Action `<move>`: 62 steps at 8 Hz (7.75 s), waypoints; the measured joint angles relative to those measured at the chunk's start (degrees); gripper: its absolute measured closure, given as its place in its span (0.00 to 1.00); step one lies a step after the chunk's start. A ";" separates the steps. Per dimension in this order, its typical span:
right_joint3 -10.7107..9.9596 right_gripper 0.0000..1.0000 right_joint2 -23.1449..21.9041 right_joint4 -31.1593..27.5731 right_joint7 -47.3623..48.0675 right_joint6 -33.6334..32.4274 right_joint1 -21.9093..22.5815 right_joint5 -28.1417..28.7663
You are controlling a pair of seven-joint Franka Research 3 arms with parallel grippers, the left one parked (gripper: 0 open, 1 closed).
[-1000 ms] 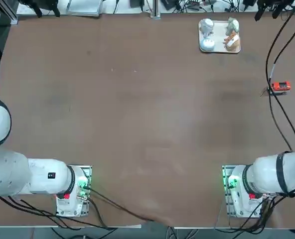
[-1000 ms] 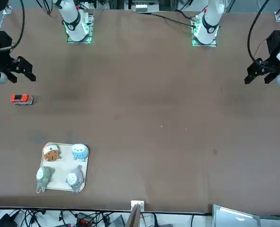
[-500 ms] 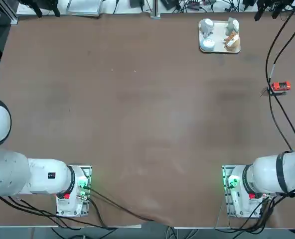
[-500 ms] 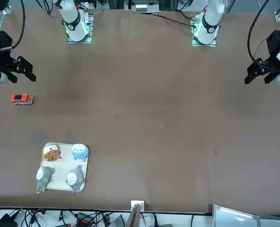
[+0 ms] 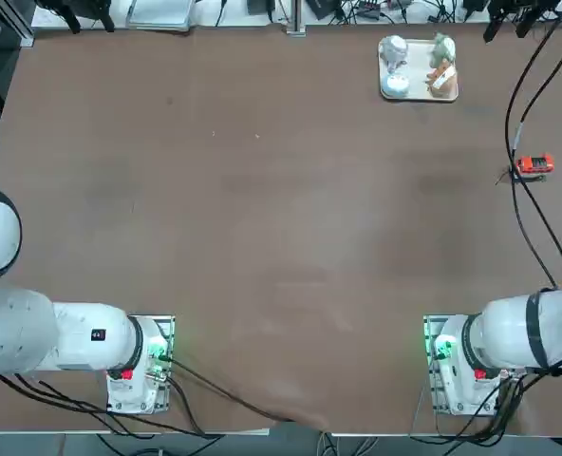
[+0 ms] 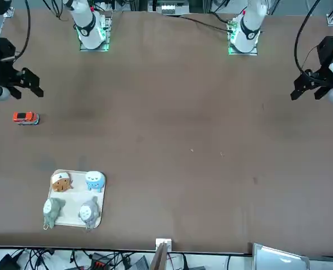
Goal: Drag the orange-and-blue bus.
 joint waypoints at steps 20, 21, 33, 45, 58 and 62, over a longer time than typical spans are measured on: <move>-1.16 0.01 26.96 -12.72 58.87 33.05 -30.92 -0.54; -1.12 0.01 26.86 -14.40 58.82 34.74 -31.75 -0.54; -0.89 0.37 25.70 -21.71 55.06 44.46 -35.63 -0.50; 3.58 0.41 23.74 -24.08 68.35 40.34 -31.78 -0.39; 22.95 0.41 20.71 -34.21 99.88 51.89 -19.24 0.22; 23.14 0.41 22.14 -33.47 109.81 56.17 -9.39 0.25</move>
